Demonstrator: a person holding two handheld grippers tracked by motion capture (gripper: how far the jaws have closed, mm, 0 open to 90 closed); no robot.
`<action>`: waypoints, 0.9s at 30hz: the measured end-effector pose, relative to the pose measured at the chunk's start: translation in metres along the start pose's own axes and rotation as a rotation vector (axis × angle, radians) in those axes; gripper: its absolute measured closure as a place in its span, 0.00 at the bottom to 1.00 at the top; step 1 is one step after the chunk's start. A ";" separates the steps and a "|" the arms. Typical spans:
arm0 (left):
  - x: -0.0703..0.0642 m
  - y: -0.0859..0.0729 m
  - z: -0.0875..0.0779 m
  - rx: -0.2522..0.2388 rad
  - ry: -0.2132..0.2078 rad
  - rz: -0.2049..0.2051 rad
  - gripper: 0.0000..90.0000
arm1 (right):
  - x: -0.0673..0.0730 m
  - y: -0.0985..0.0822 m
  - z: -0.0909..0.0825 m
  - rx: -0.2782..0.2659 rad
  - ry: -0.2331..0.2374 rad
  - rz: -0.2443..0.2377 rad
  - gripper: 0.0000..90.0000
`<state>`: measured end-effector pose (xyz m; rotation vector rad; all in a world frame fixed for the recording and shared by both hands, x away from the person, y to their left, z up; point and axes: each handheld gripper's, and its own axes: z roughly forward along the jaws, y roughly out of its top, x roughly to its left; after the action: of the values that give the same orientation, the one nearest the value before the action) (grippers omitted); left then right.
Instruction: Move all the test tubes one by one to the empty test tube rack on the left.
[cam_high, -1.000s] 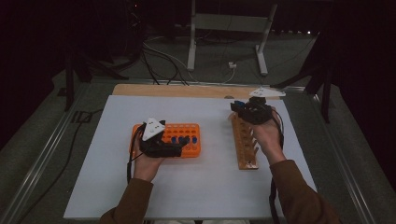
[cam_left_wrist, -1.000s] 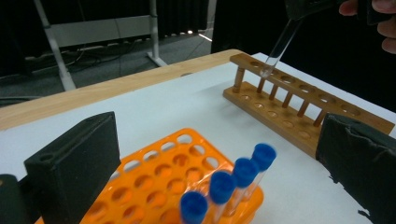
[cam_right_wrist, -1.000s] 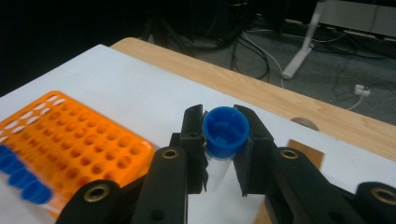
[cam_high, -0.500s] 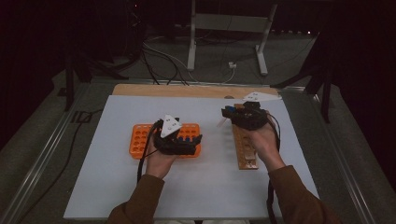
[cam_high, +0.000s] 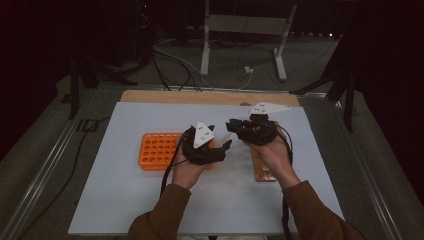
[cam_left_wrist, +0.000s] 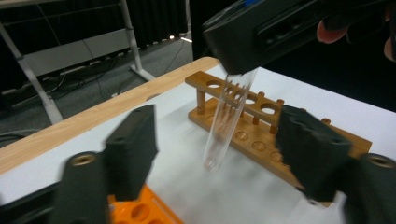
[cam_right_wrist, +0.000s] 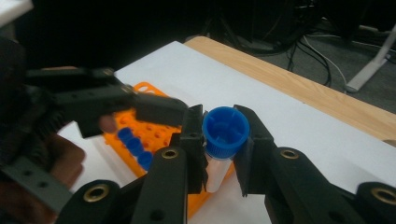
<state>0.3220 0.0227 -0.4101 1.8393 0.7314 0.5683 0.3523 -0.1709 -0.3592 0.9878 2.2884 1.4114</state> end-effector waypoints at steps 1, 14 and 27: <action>-0.001 0.000 0.001 -0.004 -0.005 0.005 0.43 | 0.000 0.000 0.000 -0.001 0.007 0.000 0.84; -0.001 0.002 0.003 -0.044 -0.054 -0.012 0.83 | 0.003 -0.001 0.002 0.001 0.052 0.020 0.84; 0.002 0.000 0.007 -0.032 -0.055 -0.033 0.87 | -0.002 0.000 -0.003 -0.038 0.041 0.046 0.53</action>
<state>0.3277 0.0199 -0.4126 1.8034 0.7104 0.5032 0.3524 -0.1746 -0.3579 1.0155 2.2731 1.5010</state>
